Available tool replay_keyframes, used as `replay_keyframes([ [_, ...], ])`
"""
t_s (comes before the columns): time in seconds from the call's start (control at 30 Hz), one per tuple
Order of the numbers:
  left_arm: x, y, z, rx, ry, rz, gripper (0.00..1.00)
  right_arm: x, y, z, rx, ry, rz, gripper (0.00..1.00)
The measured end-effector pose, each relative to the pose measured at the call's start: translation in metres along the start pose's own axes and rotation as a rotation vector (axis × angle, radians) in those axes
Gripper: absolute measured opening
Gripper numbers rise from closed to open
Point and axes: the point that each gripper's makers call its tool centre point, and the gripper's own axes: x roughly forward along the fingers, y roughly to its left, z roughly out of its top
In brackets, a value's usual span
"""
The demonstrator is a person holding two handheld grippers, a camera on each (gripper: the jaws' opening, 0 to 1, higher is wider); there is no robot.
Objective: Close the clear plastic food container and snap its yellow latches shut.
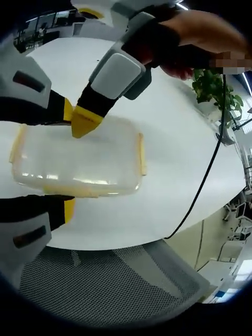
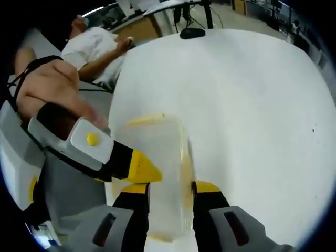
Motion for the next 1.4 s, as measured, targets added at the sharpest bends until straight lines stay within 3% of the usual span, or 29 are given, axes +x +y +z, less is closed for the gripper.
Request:
replay_keyframes([
  [0.13,-0.003,0.0,0.0,0.015,-0.003,-0.028,0.51,-0.003,-0.001,0.001,-0.015,-0.026,-0.02,0.3],
  [0.23,-0.007,-0.003,0.002,0.002,-0.014,-0.057,0.57,-0.011,-0.008,0.003,-0.043,-0.071,-0.074,0.21],
  [0.3,-0.011,-0.003,0.005,-0.013,-0.029,-0.057,0.64,-0.015,-0.005,0.003,-0.021,-0.093,-0.06,0.24],
  [0.33,-0.012,-0.007,0.009,-0.071,-0.052,-0.086,0.67,-0.017,-0.002,0.003,-0.019,-0.1,-0.05,0.25],
  [0.4,-0.015,-0.008,0.014,-0.144,-0.08,-0.111,0.72,-0.02,-0.003,0.002,-0.024,-0.112,-0.068,0.27],
  [0.5,-0.018,-0.008,0.016,-0.192,-0.1,-0.134,0.82,-0.021,-0.004,-0.001,-0.04,-0.13,-0.091,0.34],
  [0.57,-0.019,-0.011,0.012,-0.223,-0.081,-0.158,0.89,-0.019,-0.001,-0.005,-0.042,-0.124,-0.092,0.41],
  [1.13,-0.027,-0.002,0.0,-0.171,-0.092,-0.21,0.99,-0.024,0.019,-0.025,-0.107,-0.132,-0.175,0.74],
  [1.4,-0.022,0.0,-0.019,-0.107,-0.042,-0.246,0.99,-0.016,0.034,-0.029,-0.138,-0.157,-0.183,0.89],
])
